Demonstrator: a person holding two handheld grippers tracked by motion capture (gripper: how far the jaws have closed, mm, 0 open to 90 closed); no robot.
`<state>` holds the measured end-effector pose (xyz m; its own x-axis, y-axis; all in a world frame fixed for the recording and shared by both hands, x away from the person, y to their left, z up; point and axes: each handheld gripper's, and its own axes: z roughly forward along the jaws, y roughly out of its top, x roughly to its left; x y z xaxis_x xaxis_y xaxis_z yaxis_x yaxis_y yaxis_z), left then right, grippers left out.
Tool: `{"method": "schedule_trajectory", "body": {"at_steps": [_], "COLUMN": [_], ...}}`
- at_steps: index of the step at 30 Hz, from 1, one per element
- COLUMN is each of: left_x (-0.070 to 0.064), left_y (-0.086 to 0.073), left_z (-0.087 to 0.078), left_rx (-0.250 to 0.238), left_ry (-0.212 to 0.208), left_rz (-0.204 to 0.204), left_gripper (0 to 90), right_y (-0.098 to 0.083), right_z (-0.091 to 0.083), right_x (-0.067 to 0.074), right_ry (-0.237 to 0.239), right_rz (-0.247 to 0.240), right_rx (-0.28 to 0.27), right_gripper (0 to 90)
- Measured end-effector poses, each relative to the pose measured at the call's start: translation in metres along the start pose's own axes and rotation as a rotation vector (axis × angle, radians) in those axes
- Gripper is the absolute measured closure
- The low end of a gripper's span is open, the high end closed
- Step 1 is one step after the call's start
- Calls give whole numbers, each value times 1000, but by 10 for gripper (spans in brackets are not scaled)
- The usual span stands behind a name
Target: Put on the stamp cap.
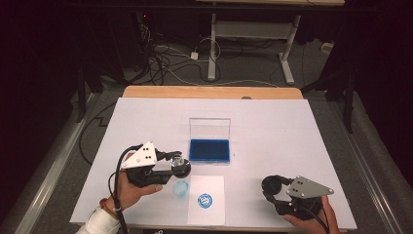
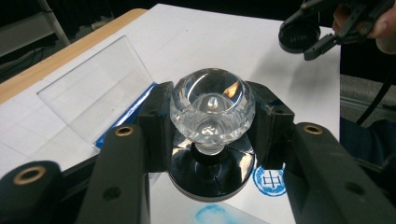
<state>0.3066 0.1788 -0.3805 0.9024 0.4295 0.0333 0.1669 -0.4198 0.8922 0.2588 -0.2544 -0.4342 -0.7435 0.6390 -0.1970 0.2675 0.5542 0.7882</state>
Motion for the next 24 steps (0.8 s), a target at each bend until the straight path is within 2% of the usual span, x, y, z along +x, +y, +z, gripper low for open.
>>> {"method": "schedule_trajectory", "body": {"at_steps": [5, 14, 19, 24], "left_x": [1, 1, 0, 2], "left_y": [1, 7, 12, 17], "left_z": [-4, 1, 4, 10], "left_rx": [-8, -30, -38, -51], "left_ry": [6, -2, 3, -14], "left_rz": [-3, -6, -5, -13], "left_gripper": [545, 545, 545, 545], "right_y": [0, 8, 17, 30], "right_z": [8, 20, 28, 36], "right_x": [3, 7, 10, 13], "right_ry": [21, 52, 69, 96], "right_rz": [3, -13, -19, -30], "right_rx": [15, 19, 11, -2], "right_gripper": [385, 386, 386, 386]}}
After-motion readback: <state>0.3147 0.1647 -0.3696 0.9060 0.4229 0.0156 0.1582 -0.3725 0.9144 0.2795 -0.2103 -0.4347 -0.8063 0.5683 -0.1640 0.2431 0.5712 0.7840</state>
